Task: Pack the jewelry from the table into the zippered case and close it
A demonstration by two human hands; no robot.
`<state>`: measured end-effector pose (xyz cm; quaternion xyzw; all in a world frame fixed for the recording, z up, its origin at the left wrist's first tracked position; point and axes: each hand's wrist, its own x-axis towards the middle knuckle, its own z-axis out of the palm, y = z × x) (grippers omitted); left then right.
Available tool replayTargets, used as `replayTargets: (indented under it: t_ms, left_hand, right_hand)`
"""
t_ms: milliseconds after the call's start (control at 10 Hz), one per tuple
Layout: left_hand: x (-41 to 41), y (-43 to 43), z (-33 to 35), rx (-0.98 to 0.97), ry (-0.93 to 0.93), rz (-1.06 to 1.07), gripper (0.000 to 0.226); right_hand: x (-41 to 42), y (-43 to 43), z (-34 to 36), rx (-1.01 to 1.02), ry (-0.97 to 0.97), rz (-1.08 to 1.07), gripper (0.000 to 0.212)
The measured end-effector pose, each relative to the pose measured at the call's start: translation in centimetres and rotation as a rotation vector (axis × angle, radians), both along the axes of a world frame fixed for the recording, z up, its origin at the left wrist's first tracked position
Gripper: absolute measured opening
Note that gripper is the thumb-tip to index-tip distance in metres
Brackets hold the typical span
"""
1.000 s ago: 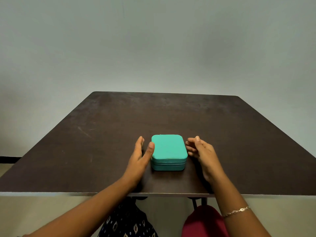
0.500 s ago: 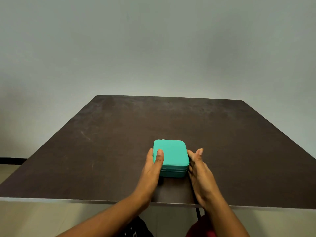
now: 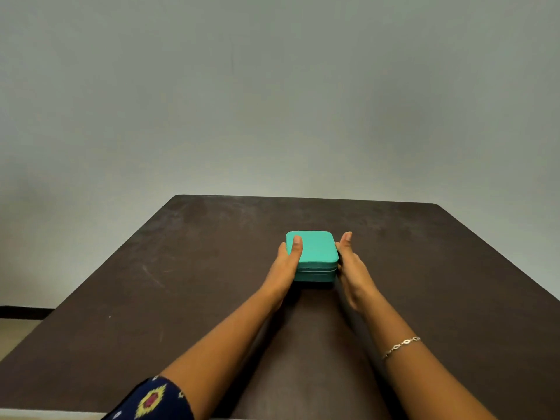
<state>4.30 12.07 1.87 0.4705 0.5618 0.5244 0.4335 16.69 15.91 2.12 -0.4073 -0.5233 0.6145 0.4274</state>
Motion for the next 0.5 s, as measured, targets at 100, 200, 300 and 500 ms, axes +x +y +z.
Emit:
replayTargets:
  t_ms: [100, 200, 300, 500]
  left_hand:
    - [-0.3, 1.8, -0.6, -0.028, 0.044, 0.001, 0.062]
    - [-0.5, 2.7, -1.2, -0.07, 0.094, 0.002, 0.061]
    - [-0.7, 3.0, -1.4, -0.076, 0.144, -0.024, 0.055]
    - [-1.7, 3.7, -0.7, -0.058, 0.775, 0.08, 0.071]
  right_hand:
    - [-0.5, 1.2, -0.1, -0.03, -0.023, -0.019, 0.081]
    - [-0.8, 1.7, -0.6, -0.027, -0.059, -0.026, 0.085]
    - [-0.8, 2.0, -1.1, -0.013, -0.09, -0.014, 0.072]
    - [0.0, 2.4, 0.3, 0.269, -0.599, -0.089, 0.066]
